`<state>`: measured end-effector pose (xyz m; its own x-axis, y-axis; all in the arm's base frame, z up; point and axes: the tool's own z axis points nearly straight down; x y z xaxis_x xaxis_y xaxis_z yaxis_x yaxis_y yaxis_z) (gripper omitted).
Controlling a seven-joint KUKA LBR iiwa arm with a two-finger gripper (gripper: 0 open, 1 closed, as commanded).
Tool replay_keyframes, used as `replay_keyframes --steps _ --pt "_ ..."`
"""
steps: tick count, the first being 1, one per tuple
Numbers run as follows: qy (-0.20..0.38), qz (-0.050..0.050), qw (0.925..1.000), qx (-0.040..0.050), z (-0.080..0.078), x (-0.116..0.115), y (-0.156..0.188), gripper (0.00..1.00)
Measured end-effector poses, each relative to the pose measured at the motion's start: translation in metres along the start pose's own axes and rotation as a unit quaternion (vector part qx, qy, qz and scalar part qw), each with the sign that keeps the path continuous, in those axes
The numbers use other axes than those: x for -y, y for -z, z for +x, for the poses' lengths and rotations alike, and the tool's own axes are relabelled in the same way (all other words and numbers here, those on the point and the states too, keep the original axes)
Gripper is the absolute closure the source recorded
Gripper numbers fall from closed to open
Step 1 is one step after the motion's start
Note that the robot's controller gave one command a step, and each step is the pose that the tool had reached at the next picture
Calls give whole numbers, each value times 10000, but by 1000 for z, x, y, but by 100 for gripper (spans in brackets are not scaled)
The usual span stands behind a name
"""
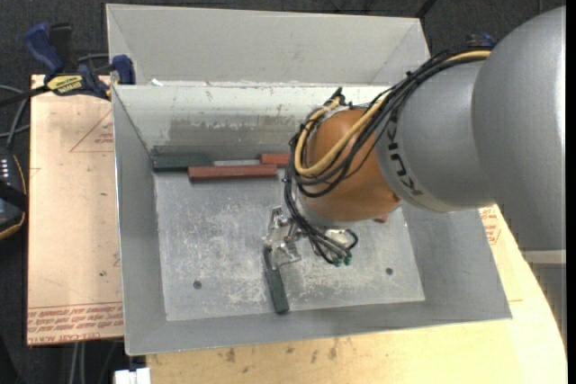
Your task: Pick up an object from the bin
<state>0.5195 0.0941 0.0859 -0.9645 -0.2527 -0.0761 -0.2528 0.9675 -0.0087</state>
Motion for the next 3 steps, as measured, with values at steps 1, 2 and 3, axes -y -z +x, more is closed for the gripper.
replay_keyframes --steps 1,2,3 --pt "-87 -44 9992 -378 19 1 37 100" --pt "-237 -40 9990 -378 6 15 32 0" --pt "-293 -39 9988 -380 3 22 11 0"
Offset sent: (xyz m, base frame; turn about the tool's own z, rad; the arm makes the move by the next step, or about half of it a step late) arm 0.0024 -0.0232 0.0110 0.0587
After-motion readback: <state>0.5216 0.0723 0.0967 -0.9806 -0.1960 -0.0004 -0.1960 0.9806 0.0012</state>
